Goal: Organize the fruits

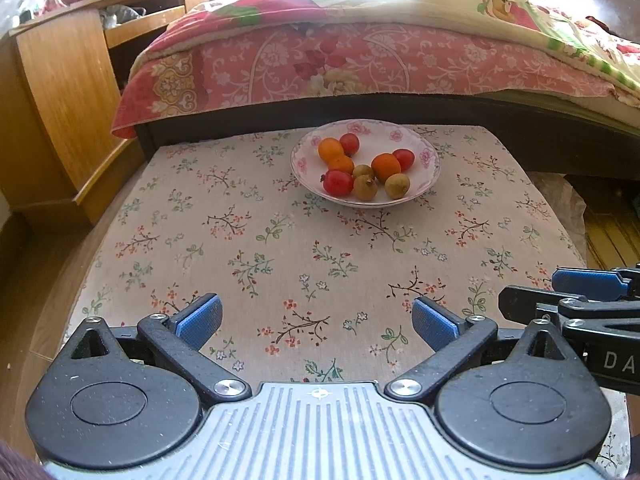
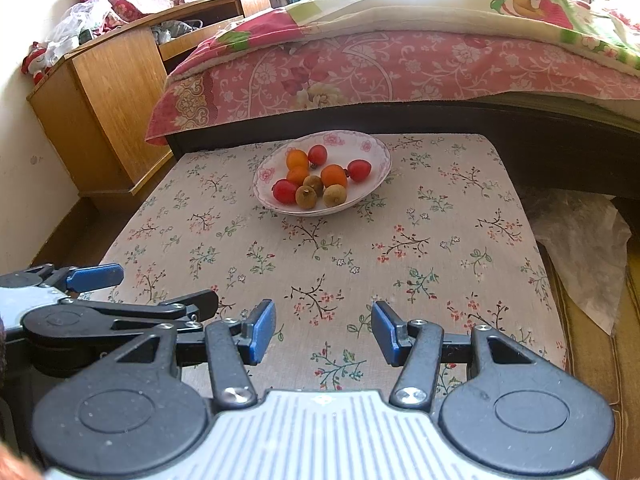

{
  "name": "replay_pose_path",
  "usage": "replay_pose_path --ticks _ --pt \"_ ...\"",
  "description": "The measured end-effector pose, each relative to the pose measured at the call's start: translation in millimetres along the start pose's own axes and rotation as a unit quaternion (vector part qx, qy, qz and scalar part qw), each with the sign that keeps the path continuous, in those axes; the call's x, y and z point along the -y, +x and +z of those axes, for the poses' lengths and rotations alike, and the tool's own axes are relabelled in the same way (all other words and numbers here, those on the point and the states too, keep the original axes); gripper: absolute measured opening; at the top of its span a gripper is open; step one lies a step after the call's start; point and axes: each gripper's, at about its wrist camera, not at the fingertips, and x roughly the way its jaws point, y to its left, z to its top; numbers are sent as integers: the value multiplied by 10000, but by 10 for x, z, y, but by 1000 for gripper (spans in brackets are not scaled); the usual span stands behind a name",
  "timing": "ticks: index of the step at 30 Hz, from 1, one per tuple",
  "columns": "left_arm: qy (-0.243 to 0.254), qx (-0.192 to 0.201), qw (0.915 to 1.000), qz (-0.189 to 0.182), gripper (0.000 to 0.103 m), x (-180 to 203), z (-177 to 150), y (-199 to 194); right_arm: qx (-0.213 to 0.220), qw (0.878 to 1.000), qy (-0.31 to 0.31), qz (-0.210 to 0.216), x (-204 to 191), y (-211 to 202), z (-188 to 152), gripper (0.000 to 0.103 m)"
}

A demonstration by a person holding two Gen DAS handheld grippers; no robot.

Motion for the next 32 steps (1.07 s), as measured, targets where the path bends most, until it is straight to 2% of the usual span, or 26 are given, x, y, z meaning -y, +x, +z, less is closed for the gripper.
replay_pose_path --ticks 32 --pt "-1 1 10000 36 102 15 -11 11 5 10000 -10 -13 -4 0 -17 55"
